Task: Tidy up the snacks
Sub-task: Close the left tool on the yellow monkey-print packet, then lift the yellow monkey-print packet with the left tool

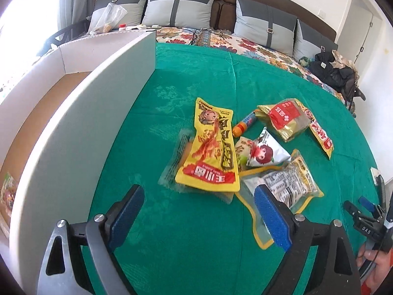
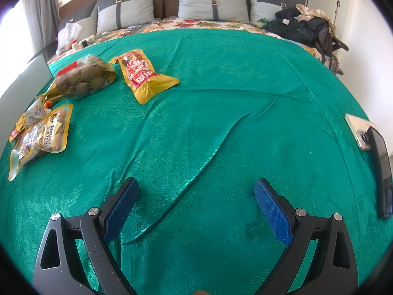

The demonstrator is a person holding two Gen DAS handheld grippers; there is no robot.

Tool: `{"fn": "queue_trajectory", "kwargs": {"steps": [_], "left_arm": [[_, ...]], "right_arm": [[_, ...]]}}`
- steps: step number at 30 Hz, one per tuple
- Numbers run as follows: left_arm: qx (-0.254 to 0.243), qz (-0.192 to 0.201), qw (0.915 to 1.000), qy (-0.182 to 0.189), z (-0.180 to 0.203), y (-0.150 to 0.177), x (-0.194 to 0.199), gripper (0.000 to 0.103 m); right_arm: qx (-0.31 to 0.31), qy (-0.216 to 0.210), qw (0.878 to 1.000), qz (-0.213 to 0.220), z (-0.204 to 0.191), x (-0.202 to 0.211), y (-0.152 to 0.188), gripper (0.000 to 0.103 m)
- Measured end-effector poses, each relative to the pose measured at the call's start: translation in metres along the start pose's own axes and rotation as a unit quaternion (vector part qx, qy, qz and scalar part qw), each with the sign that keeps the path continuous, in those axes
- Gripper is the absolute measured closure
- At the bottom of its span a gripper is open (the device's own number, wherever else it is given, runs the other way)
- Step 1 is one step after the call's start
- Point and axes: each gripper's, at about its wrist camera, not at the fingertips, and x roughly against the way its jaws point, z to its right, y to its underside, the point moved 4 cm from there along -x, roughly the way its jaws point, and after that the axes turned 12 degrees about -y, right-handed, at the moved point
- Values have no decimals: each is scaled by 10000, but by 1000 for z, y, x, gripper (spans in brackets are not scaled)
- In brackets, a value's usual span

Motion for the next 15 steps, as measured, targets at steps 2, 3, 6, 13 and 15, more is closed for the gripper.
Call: {"fn": "queue_trajectory", "kwargs": {"steps": [2,3,6,13,15], "left_arm": [[-346,-173,9991,-157,10,-22,-18,24],[-510,-289,9978,-296,15,-30,-29,25],[-659,-781,9937,-467,26,-43,-64,25],[-1092,-817,9895,-469,41,-46,-78,77],[-1088,-873,9892,-441,35,-46,-73,83]], "right_arm": [[0,1,10000,-1,0,0,0,6],[0,1,10000,-1,0,0,0,6],[1,1,10000,-2,0,0,0,6],[2,2,10000,-3,0,0,0,6],[3,3,10000,-4,0,0,0,6]]}}
